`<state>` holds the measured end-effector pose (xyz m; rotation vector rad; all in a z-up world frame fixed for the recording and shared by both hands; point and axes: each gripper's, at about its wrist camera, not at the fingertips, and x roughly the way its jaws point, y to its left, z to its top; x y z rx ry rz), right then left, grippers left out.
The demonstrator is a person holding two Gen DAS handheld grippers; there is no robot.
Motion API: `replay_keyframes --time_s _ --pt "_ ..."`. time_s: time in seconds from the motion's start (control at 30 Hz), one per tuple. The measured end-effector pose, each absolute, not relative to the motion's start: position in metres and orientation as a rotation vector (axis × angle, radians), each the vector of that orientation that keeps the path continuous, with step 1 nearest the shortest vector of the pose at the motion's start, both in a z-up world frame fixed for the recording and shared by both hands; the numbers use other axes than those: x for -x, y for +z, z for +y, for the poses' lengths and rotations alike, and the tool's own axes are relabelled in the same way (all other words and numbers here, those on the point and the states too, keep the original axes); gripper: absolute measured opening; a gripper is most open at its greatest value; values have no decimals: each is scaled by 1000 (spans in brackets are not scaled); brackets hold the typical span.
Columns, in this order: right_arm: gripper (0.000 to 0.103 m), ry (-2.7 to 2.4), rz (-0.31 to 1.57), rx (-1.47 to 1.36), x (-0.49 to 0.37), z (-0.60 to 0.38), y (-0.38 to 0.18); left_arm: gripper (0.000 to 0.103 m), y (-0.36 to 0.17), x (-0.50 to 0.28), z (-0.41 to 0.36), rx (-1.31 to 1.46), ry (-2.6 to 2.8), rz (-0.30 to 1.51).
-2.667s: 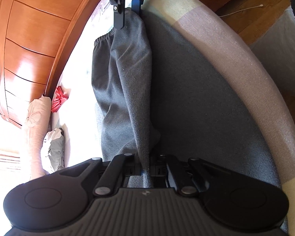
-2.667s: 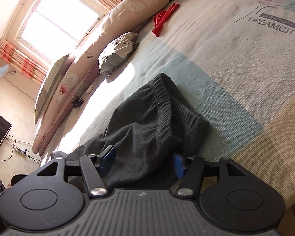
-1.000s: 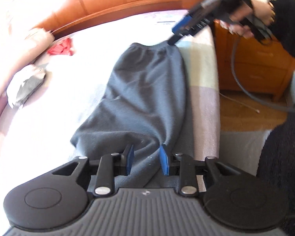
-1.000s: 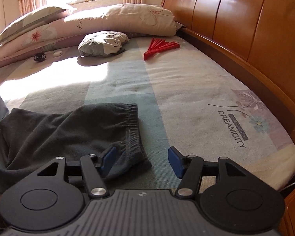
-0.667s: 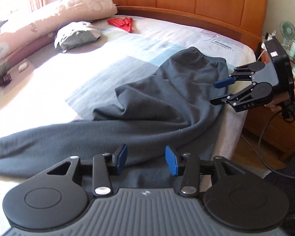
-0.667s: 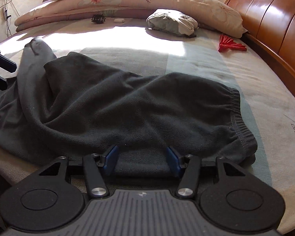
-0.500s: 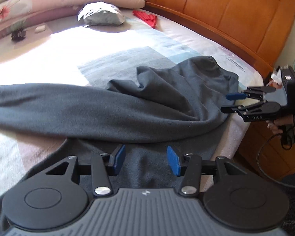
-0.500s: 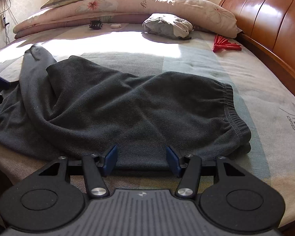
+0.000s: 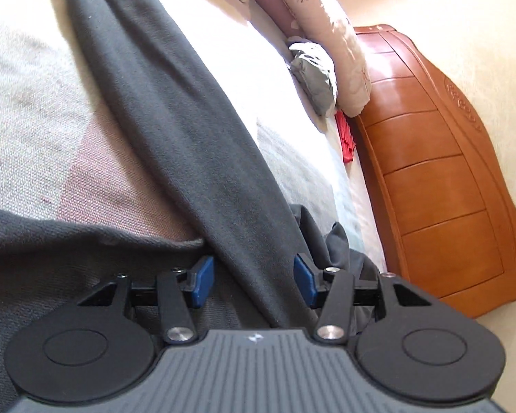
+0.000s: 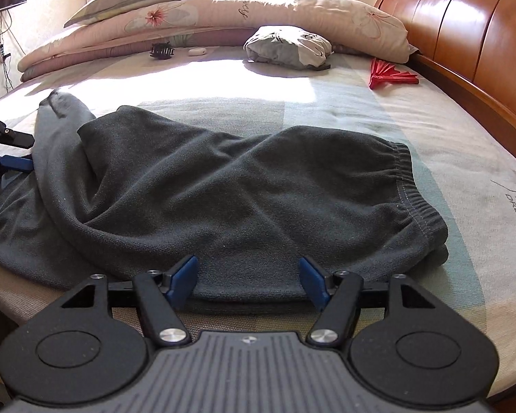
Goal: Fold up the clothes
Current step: 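Move the open left gripper along the sweatpants leg toward its cuff, then close the left gripper on the sweatpants leg near the cuff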
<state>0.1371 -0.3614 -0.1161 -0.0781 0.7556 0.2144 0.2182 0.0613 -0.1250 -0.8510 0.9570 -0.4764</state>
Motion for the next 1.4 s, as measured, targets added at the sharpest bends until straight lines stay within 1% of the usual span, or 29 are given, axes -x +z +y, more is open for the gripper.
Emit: replay_keyframes --time_s 0.3,0.33,0.4,0.43,0.67,0.7,0.77,0.83,0.87,0.93,0.97,1.0,1.13,1.2,1.33,1.4 --pt "73 216 757 84 -139 -361 -117 53 -136 -226 73 998 -373 855" --pt "73 216 757 85 -139 -361 -117 54 -137 -228 74 1022 -354 839" --pt "73 214 757 84 -139 -360 -117 60 -140 -231 75 1065 -366 818" --pt "74 213 756 84 -139 -360 -117 61 -142 -232 76 1086 -373 807" --pt "76 214 758 81 -142 -360 -117 61 -145 -252 78 1081 -362 777" --pt "76 213 759 80 -142 -359 -117 61 -146 -256 80 1086 -352 771" --pt "77 211 757 79 -142 -358 -118 57 -147 -263 79 1095 -338 776" --pt "78 208 755 78 -142 -358 -118 57 -146 -270 75 1076 -341 781" --pt "78 208 754 77 -142 -358 -118 56 -145 -272 73 1053 -344 779" --pt "78 209 752 73 -142 -358 -119 40 -146 -275 71 1012 -314 798" --pt "78 209 753 72 -142 -358 -118 22 -148 -276 70 998 -292 814" --pt "79 209 753 72 -142 -358 -118 13 -149 -277 71 990 -279 828" --pt "79 209 754 73 -142 -358 -118 13 -135 -273 66 896 -254 819" --pt "79 207 754 72 -142 -358 -118 10 -122 -269 60 835 -264 805" --pt "79 208 755 73 -142 -358 -118 10 -94 -259 55 778 -276 776" --pt "79 209 755 73 -142 -358 -118 9 -80 -247 54 764 -271 732"
